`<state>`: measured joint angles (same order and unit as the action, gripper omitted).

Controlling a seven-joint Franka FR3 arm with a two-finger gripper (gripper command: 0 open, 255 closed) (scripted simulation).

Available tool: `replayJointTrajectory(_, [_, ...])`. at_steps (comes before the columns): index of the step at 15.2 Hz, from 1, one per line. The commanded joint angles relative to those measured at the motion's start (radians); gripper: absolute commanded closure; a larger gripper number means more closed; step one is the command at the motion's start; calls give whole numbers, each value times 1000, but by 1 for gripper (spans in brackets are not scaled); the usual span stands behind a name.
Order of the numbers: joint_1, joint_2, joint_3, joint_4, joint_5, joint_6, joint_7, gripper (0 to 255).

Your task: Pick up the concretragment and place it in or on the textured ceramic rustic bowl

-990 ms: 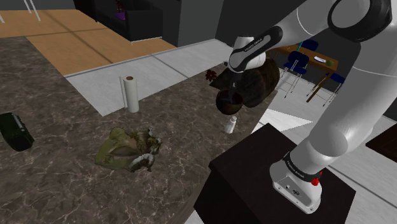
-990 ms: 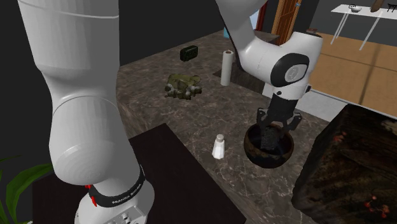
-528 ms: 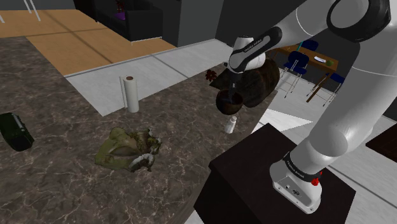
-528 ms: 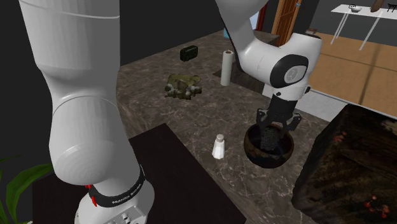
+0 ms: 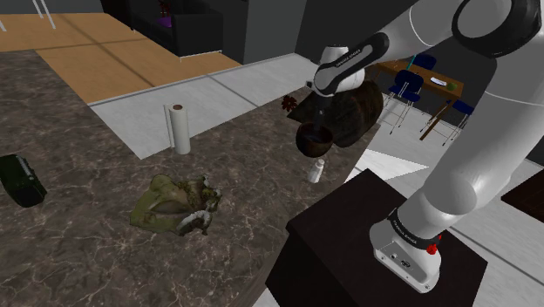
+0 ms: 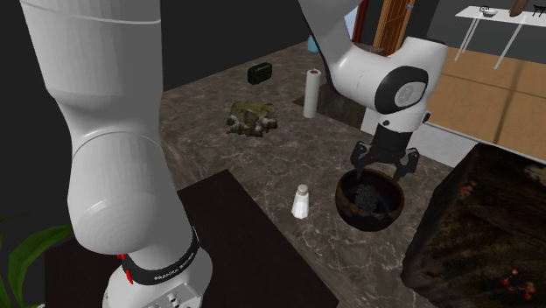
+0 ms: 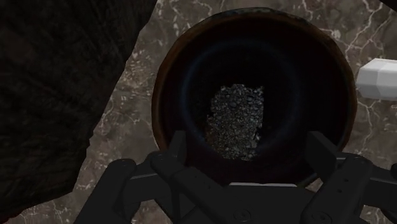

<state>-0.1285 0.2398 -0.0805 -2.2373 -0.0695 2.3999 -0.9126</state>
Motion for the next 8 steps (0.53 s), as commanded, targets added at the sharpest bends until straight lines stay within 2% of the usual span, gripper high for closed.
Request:
replayJointTrajectory(1, [3,-51,0,6,-1,-58,1,0])
replayJointTrajectory(2, [4,-67,1,15,-1,-83,2,0])
replayJointTrajectory(8, [4,-67,1,15,-1,-83,2,0])
